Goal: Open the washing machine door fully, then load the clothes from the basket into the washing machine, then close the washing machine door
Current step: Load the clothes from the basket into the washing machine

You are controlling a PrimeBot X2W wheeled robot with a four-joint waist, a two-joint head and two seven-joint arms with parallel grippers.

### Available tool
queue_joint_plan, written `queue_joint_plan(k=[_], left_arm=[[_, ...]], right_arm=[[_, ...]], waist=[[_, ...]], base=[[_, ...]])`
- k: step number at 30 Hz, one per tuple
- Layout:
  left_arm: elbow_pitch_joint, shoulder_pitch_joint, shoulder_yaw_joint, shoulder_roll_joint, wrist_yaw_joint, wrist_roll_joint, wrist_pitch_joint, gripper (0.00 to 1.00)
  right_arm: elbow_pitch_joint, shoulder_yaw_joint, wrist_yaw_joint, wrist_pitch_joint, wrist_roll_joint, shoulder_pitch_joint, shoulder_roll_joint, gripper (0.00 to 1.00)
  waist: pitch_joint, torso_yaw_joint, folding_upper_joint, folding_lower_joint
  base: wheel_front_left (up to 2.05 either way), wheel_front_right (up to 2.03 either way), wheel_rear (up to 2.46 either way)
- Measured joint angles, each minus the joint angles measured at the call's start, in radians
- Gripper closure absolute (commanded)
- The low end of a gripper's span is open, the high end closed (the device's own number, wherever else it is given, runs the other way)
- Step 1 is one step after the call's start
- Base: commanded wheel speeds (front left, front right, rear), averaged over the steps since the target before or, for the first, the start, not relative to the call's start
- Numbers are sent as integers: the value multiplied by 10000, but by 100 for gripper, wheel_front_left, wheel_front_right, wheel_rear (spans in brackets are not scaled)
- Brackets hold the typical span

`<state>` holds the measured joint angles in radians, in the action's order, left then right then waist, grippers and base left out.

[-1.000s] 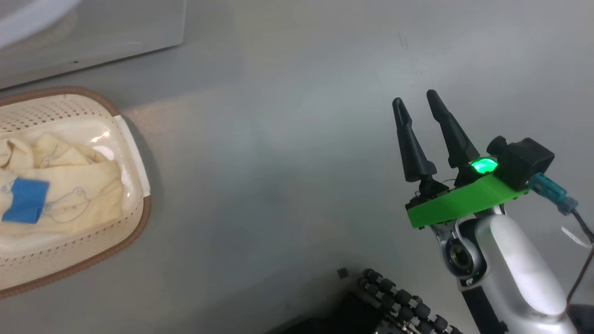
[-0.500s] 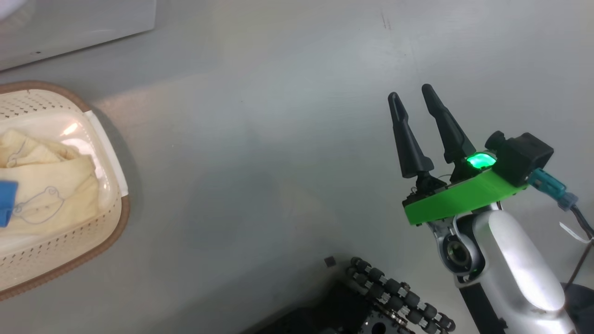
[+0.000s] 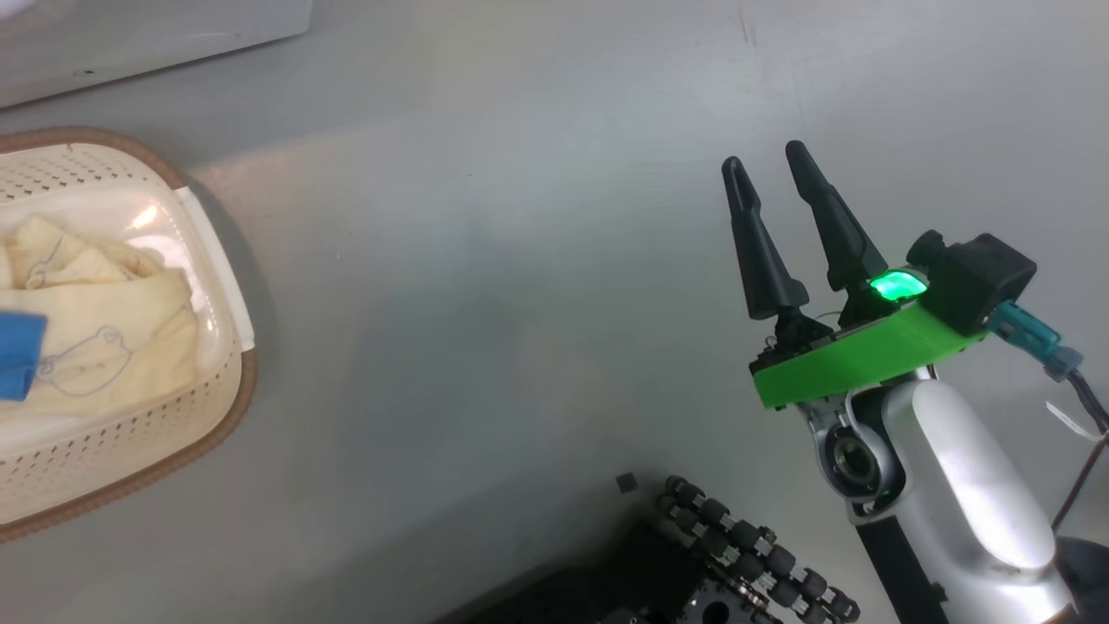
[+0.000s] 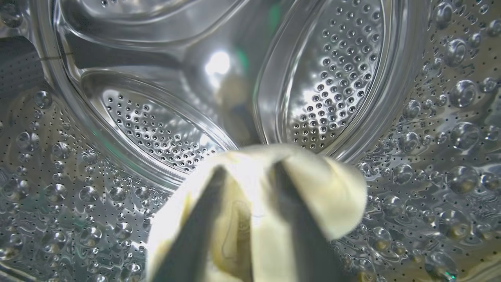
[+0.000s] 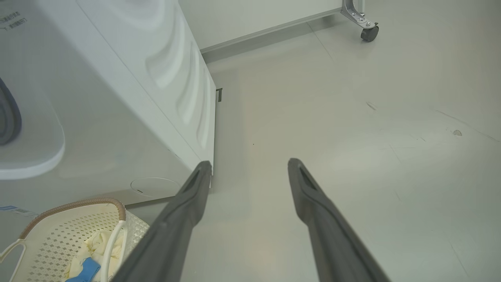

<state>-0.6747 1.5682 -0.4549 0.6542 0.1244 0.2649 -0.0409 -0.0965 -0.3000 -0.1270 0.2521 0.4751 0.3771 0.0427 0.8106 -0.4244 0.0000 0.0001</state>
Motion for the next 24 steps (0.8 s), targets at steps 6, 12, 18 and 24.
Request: queue_joint_plan(k=[6,12,18,24], left_arm=[[119,-173,46,-259,188,324,-458,0],[483,-1227,278,-539,491,941,-709,0],[1231,-2844,612,-675,805,1570,-268,0],[2708,-5012,988,-1068,1183,2178,815,0]], right_arm=[[-40,96,0,0,-100,57,0,0],[-58,291,0,0,-276,52,2,0],[-65,508,0,2,-512,35,2,0],[-104,961,0,2,-874,-60,4,0]], waist=[[-125,220,1,-1],[-408,513,1,-2],[-734,869,0,-1],[-1188,1329,1,-2]], base=[[0,0,0],[0,0,0],[0,0,0],[0,0,0]])
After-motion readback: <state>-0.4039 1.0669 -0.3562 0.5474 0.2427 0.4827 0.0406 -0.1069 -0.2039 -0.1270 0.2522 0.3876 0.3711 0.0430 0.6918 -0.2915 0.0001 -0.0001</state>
